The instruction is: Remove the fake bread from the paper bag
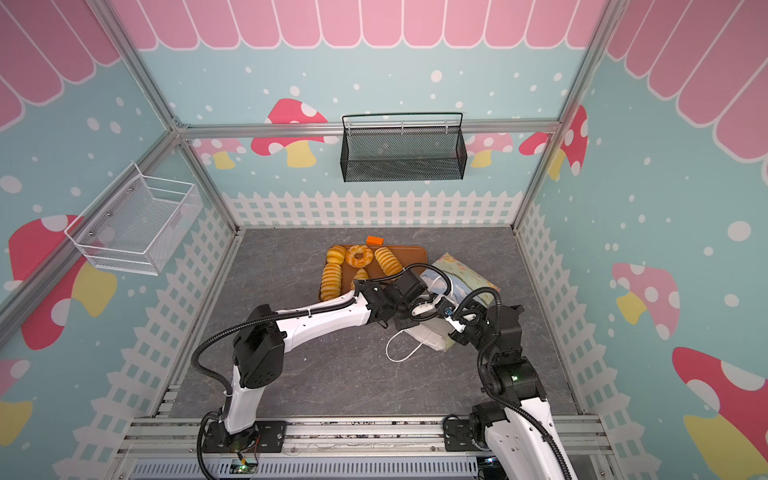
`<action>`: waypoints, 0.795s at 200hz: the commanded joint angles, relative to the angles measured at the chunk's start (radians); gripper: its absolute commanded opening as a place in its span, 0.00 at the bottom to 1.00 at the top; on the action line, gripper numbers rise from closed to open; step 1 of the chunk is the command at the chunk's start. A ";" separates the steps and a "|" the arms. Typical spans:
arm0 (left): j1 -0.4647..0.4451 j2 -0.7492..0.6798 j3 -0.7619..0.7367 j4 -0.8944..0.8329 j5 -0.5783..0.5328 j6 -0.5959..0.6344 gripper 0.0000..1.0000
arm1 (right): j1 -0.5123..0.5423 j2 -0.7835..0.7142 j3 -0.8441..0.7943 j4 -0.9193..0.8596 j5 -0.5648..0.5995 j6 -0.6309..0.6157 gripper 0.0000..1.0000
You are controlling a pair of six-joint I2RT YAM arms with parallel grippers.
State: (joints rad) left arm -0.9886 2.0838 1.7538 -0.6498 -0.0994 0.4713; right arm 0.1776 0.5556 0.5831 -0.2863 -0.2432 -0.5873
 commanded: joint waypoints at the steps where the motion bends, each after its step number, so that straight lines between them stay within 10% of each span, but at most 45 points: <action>1: 0.006 -0.044 0.001 -0.010 0.054 -0.022 0.34 | 0.006 -0.014 -0.010 0.026 -0.027 -0.022 0.00; 78: 0.013 -0.155 -0.124 0.079 -0.080 -0.053 0.00 | 0.005 -0.039 -0.026 0.020 0.014 -0.033 0.00; 159: 0.018 -0.247 -0.220 0.126 -0.196 0.020 0.10 | 0.005 -0.041 -0.033 0.014 0.010 -0.031 0.00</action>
State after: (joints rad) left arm -0.9764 1.8736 1.5391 -0.5762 -0.2092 0.4515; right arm 0.1780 0.5255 0.5629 -0.2794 -0.2218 -0.5980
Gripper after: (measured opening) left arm 0.250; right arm 0.047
